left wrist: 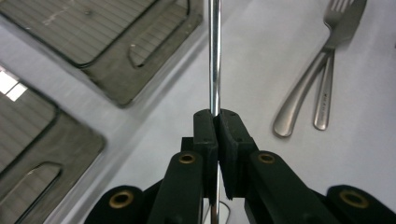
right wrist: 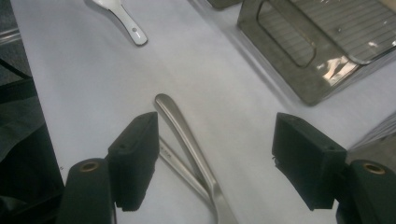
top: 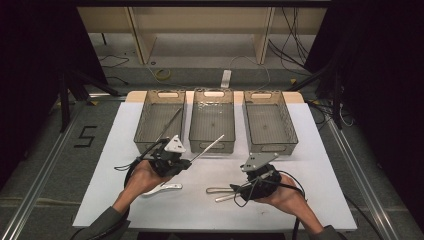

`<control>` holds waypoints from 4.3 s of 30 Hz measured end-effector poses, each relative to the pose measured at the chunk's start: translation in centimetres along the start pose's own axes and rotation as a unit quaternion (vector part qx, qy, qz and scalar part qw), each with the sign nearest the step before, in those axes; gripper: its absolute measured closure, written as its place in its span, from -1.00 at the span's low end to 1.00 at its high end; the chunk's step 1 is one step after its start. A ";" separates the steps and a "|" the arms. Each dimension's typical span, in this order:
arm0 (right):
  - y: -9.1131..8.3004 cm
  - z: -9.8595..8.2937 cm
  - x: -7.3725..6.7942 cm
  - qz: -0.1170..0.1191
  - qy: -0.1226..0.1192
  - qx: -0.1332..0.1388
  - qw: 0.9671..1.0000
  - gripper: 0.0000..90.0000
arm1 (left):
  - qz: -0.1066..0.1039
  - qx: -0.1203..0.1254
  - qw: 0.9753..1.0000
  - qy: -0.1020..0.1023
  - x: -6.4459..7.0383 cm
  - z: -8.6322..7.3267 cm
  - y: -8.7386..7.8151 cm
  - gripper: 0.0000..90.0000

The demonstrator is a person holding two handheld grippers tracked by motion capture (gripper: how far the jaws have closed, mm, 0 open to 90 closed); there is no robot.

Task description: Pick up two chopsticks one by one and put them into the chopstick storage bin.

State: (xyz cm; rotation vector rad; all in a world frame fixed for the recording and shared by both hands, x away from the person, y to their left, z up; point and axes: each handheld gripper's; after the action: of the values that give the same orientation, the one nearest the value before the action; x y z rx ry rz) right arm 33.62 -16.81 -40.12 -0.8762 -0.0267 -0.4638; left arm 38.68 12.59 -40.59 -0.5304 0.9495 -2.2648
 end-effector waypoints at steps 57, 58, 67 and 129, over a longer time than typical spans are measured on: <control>1.0 -3.0 -2.1 -0.004 0.063 0.040 0.997 -0.43 | 0.121 0.086 0.970 -0.193 -15.3 5.6 -2.2 0.90; 1.0 -3.1 -2.1 -0.002 0.063 0.038 0.997 -0.43 | 0.122 0.086 0.970 -0.194 -15.4 5.5 -2.2 0.91; 1.2 -3.1 -2.2 0.002 0.059 0.034 0.998 -0.43 | 0.136 0.084 0.966 -0.201 -16.2 5.1 -1.7 0.90; 0.8 -3.3 -2.2 -0.012 0.062 0.037 0.997 -0.42 | 0.047 0.037 0.993 -0.099 -7.0 0.6 -2.8 -0.44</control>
State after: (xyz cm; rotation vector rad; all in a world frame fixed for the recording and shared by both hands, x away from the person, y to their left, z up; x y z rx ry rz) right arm 31.37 -18.02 -43.29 -0.7740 0.0587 -0.5358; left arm 43.07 18.57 -39.01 -0.6506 0.7735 -2.1086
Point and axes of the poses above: each handheld gripper's, and its own axes: y roughly forward along the jaws, z roughly out of its top, x roughly to its right, and after that the axes turned 11 degrees about -y, right-handed
